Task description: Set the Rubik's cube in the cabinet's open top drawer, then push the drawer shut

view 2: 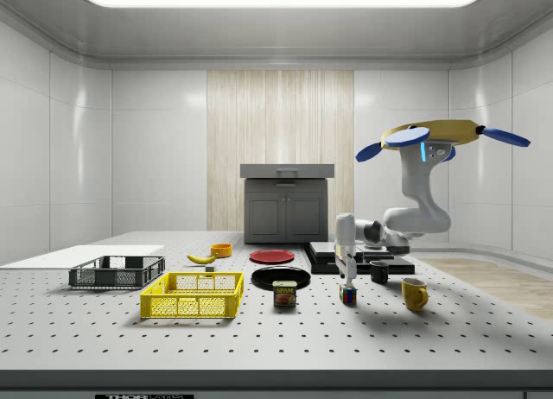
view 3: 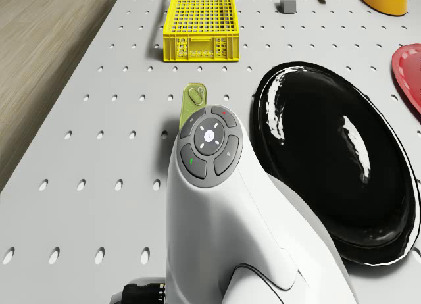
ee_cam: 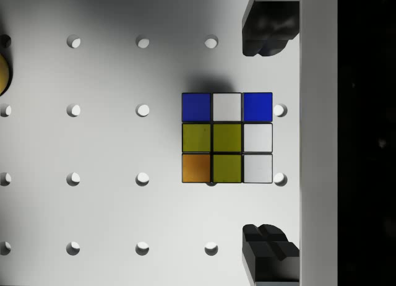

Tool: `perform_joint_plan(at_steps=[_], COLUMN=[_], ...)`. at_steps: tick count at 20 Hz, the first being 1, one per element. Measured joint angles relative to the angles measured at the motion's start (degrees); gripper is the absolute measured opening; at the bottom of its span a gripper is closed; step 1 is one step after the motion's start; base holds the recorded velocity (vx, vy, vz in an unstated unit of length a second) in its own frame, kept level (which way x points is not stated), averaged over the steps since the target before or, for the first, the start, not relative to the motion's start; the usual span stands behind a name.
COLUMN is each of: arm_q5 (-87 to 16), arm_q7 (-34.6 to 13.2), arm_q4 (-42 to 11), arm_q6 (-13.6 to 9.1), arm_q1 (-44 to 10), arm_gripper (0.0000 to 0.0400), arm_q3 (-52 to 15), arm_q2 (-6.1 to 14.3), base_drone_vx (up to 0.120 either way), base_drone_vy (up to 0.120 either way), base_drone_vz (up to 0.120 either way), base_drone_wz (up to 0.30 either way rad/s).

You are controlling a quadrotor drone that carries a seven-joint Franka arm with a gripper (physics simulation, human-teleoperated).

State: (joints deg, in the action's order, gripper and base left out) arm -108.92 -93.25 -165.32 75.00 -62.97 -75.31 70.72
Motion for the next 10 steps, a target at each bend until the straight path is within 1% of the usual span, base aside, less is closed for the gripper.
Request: perform_joint_plan(at_steps=[4, 6, 10], arm_q5=[0.49, 0.49, -1.16], arm_q7=[-0.28, -0.36, -0.2], arm_q4=[0.06, 0.13, 0.5], arm_q6=[0.92, 1.49, 3.46], arm_q1=[-0.29, -0.39, -0.34], arm_gripper=[0.04, 0.04, 0.04], arm_q3=[-0.26, -0.13, 1.92], arm_q2=[0.99, 1.53, 2.92], base_drone_vx=[0.0, 0.0, 0.0], base_drone_vy=[0.0, 0.0, 0.0], base_drone_vz=[-0.12, 0.0, 0.0], base_drone_wz=[0.0, 0.0, 0.0])
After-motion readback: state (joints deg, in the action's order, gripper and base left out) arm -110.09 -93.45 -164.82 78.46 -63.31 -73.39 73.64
